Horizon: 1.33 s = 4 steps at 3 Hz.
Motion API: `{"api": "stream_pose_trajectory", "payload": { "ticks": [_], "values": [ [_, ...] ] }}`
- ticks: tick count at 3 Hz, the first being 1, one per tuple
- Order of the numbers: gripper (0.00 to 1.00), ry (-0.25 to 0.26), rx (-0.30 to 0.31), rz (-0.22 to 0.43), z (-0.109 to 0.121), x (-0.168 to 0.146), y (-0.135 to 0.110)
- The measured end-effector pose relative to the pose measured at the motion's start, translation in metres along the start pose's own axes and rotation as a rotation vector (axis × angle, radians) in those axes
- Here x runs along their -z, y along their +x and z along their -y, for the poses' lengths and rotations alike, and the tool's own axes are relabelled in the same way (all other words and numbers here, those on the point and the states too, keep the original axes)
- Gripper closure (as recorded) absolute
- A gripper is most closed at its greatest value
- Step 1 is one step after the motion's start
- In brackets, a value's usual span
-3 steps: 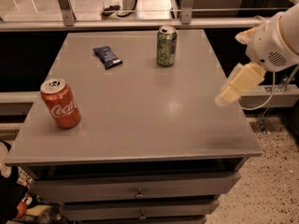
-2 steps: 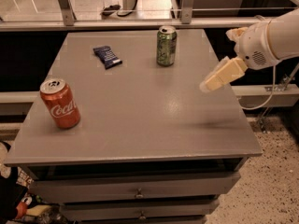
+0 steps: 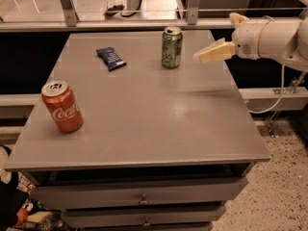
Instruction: Pick green can
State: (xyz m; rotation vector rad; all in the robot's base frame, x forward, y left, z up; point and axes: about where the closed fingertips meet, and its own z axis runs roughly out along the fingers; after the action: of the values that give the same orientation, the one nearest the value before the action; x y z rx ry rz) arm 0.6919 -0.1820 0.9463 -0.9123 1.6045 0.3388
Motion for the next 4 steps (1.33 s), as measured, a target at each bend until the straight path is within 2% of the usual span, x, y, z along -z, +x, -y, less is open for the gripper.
{"api": "stream_pose_trajectory", "payload": {
  "ticks": [1, 2, 3, 4],
  "values": [
    [0.00, -0.026, -0.034, 0.119, 0.019, -0.041, -0.014],
    [0.00, -0.089, -0.056, 0.158, 0.013, -0.064, -0.023],
    [0.00, -0.163, -0.078, 0.172, -0.007, -0.083, -0.028],
    [0.00, -0.261, -0.111, 0.139, -0.040, -0.101, -0.017]
  ]
}}
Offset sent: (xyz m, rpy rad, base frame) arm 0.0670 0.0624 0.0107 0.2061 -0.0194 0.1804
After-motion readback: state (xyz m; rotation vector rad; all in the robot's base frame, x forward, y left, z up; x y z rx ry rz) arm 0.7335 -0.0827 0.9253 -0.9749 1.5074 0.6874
